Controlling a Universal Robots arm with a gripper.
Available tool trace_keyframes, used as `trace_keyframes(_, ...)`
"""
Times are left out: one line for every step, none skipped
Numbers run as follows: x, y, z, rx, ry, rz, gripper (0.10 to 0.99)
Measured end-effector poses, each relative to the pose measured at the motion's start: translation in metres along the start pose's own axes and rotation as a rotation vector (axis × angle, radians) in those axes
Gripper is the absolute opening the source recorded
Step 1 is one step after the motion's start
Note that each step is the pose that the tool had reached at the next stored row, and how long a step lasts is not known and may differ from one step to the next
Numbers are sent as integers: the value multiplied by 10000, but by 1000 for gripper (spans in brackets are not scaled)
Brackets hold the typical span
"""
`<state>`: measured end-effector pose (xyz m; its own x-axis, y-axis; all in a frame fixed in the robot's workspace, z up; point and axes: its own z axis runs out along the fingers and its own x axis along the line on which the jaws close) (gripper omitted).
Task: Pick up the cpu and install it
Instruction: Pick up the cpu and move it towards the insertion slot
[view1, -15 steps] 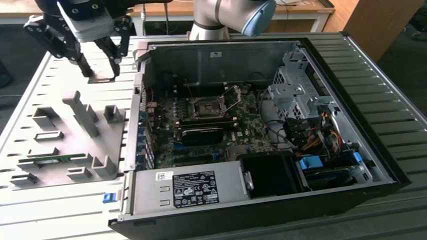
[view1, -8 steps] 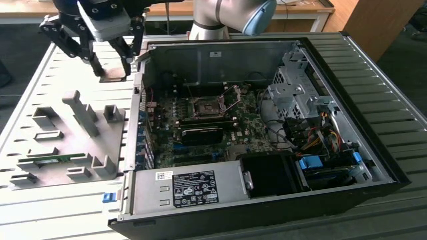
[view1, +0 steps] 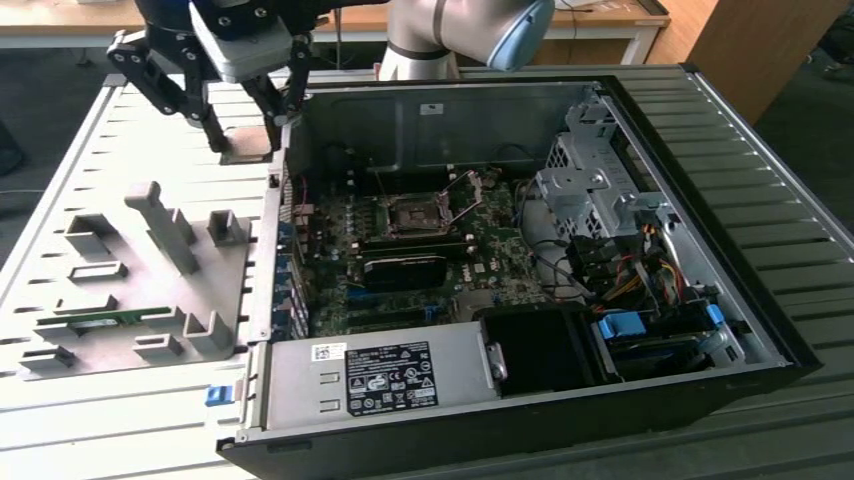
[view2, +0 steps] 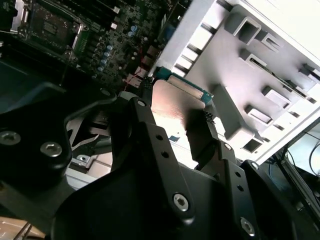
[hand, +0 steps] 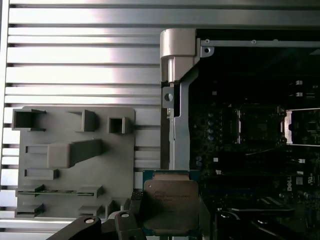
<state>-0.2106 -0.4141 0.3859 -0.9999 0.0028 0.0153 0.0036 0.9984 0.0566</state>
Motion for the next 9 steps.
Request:
trace_keyframes(-22,0,0,0,0,0,529)
trace_keyframes(-44,0,0,0,0,0,529)
trace_keyframes(-66,0,0,0,0,-1,529)
trace_keyframes(-90,0,0,0,0,-1,529)
trace_keyframes(-114,1,0,-1,0,0,529)
trace_keyframes(-138,1,-1,0,1,0,529)
trace_keyframes(-161,1,-1,0,1,0,529)
trace_keyframes(-182,1,0,-1,0,1,529)
trace_keyframes(-203,1,0,0,0,0,529)
